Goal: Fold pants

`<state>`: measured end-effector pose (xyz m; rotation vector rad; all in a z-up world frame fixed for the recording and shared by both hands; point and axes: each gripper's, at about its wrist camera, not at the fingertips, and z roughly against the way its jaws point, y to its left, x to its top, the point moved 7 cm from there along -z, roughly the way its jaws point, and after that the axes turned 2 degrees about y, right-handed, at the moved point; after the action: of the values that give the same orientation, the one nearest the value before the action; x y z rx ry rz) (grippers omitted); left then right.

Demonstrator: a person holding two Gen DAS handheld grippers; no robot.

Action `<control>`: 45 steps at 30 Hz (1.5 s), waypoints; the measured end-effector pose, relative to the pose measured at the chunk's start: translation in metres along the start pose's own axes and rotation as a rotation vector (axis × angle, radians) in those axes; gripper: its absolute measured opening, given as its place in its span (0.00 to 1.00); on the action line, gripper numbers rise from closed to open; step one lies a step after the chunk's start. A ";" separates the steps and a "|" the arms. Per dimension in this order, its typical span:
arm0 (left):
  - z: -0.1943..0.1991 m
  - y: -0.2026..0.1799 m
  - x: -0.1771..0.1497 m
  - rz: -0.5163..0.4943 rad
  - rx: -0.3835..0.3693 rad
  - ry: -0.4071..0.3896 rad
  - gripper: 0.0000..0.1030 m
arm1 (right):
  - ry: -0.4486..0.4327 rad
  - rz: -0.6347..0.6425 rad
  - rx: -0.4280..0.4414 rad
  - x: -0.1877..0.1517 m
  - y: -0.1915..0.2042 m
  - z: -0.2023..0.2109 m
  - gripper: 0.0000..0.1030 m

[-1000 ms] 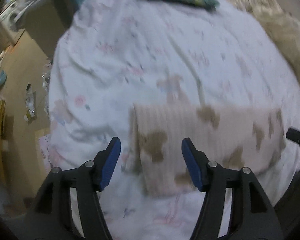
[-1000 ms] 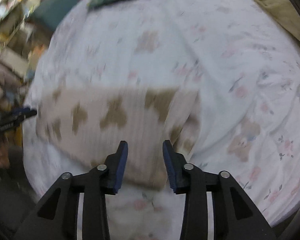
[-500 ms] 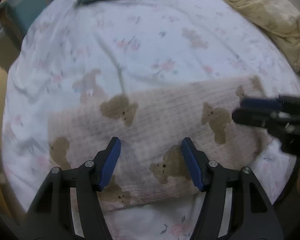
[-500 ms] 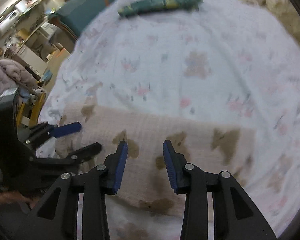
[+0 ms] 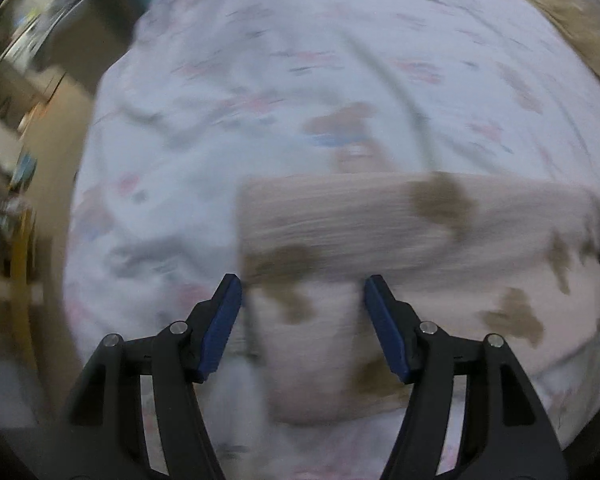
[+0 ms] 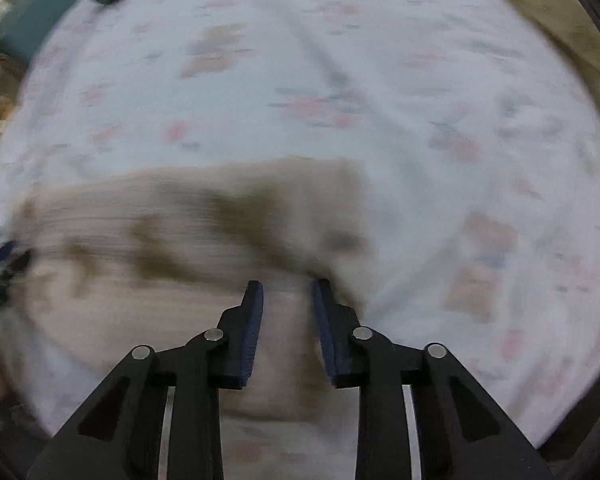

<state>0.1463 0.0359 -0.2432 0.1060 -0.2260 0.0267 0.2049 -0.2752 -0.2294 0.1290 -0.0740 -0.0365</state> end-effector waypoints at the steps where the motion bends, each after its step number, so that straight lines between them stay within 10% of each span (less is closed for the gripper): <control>1: -0.001 0.007 0.000 0.025 0.000 0.009 0.60 | 0.007 -0.046 0.045 0.001 -0.006 0.002 0.32; 4: 0.004 0.029 0.000 0.088 0.038 0.005 0.60 | -0.029 -0.071 -0.033 0.003 -0.026 0.015 0.36; 8: 0.027 0.048 0.006 0.228 -0.019 -0.083 0.61 | -0.129 -0.214 0.114 0.013 -0.045 0.044 0.38; 13: 0.043 0.038 0.018 0.277 -0.176 -0.165 0.86 | -0.271 -0.278 0.302 0.030 -0.046 0.079 0.76; 20: -0.002 0.023 0.002 0.361 -0.326 0.084 0.87 | -0.111 -0.384 0.444 0.030 -0.029 0.036 0.86; 26: 0.000 -0.007 0.001 0.196 -0.281 0.061 0.84 | 0.015 -0.257 0.278 0.014 -0.010 -0.005 0.86; 28: 0.002 -0.023 0.000 0.126 -0.308 0.053 0.65 | 0.014 -0.171 0.230 0.015 0.006 -0.009 0.87; 31: 0.006 -0.047 -0.001 -0.003 -0.335 0.039 0.13 | 0.031 -0.056 0.283 0.009 0.035 -0.010 0.61; 33: 0.009 -0.051 -0.001 -0.010 -0.348 0.043 0.10 | 0.054 -0.035 0.332 0.006 0.043 -0.011 0.15; 45: 0.090 -0.034 0.026 0.007 -0.303 -0.245 0.08 | -0.268 0.042 0.417 0.029 0.052 0.073 0.10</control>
<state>0.1527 -0.0070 -0.1534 -0.1942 -0.4725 -0.0134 0.2301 -0.2343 -0.1485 0.5389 -0.3521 0.0048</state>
